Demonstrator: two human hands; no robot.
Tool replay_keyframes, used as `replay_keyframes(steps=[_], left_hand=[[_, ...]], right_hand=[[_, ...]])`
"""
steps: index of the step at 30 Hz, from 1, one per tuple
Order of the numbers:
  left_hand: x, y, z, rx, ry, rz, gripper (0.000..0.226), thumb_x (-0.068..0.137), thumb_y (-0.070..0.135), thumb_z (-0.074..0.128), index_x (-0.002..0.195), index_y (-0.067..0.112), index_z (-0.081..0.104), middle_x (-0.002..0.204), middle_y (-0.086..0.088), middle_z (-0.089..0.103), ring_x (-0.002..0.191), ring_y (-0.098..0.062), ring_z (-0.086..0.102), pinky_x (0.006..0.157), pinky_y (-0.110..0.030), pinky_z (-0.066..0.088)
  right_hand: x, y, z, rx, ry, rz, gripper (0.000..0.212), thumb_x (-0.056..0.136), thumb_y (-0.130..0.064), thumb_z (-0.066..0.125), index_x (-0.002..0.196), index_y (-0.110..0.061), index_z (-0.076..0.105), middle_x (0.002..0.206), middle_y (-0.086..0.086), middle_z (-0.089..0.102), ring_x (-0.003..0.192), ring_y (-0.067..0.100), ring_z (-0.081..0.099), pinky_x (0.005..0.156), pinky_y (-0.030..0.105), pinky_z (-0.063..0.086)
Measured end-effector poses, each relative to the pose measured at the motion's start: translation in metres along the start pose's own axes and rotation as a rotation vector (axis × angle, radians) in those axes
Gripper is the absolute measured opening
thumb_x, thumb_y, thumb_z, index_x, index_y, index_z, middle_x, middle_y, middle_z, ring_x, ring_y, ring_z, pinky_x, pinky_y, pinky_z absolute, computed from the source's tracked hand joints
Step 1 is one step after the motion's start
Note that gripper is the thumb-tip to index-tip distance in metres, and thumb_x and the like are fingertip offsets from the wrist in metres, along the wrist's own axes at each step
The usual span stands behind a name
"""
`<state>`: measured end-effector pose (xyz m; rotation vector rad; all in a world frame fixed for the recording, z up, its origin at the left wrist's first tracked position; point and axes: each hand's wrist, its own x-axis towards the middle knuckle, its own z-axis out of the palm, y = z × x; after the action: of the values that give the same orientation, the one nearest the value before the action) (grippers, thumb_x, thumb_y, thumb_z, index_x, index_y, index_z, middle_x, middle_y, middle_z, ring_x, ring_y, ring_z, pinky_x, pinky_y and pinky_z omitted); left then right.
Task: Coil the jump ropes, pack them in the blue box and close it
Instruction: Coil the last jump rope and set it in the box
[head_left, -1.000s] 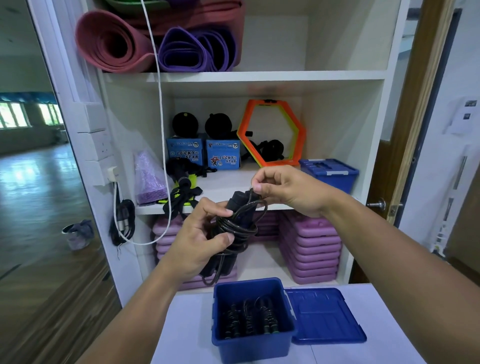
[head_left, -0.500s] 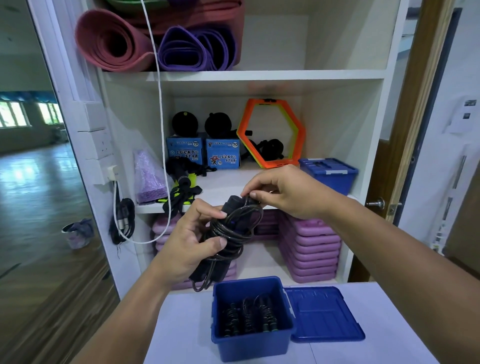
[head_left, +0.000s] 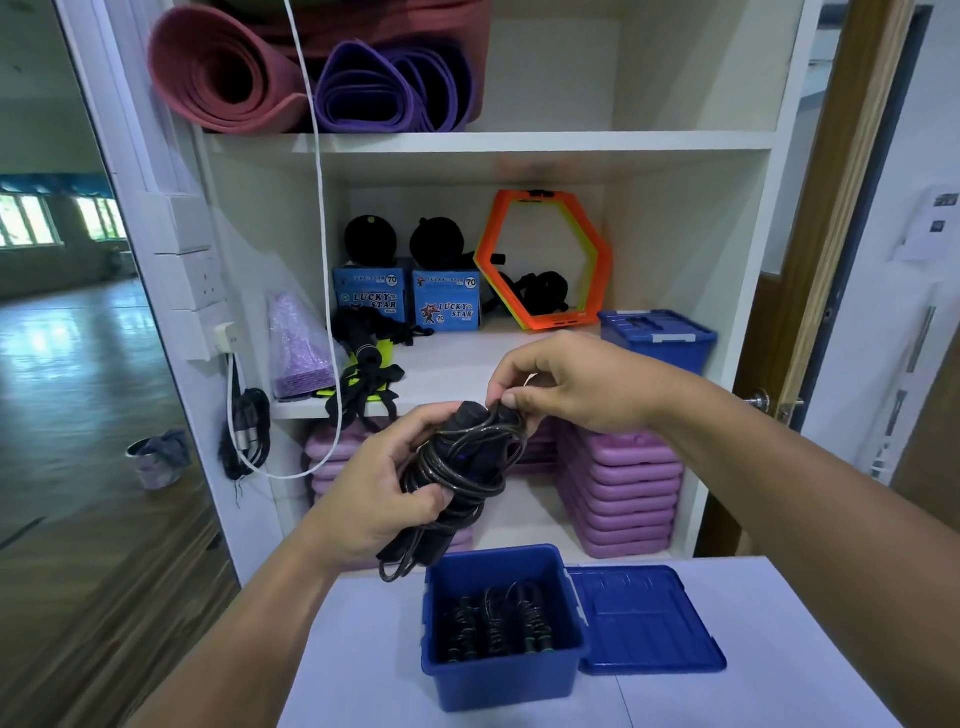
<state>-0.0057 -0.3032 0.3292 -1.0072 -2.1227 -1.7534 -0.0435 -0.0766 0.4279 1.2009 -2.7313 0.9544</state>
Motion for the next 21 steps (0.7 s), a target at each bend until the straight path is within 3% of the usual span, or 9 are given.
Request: replay_keyframes(steps=[8,15,21], left_hand=[[0.001,-0.003,-0.001,-0.002,0.044,0.029,0.057,0.073,0.019,0.068,0.124,0.042,0.063,0.113,0.009,0.071,0.105,-0.007,0.063,0.093,-0.018,0.046],[0.002,-0.003,0.0,-0.022,0.08,0.07,0.058,0.072,0.014,0.07,0.122,0.043,0.066,0.114,0.013,0.071,0.106,-0.002,0.064,0.093,-0.015,0.046],[-0.001,-0.004,-0.003,-0.051,0.083,0.078,0.059,0.072,0.013,0.072,0.122,0.043,0.068,0.117,0.013,0.069,0.108,-0.003,0.063,0.095,-0.016,0.046]], right_hand=[[0.005,0.006,0.003,0.131,-0.05,0.023,0.014,0.099,-0.002,0.054,0.102,-0.006,0.067,0.076,-0.004,0.067,0.064,0.004,0.062,0.065,0.014,0.049],[0.013,0.006,0.0,0.197,-0.162,0.02,0.016,0.1,-0.001,0.05,0.106,-0.003,0.064,0.082,-0.003,0.065,0.073,0.007,0.061,0.073,0.018,0.05],[0.017,0.008,0.003,0.257,-0.151,0.017,0.014,0.098,-0.001,0.055,0.103,-0.006,0.067,0.084,-0.002,0.065,0.074,0.007,0.057,0.073,0.019,0.049]])
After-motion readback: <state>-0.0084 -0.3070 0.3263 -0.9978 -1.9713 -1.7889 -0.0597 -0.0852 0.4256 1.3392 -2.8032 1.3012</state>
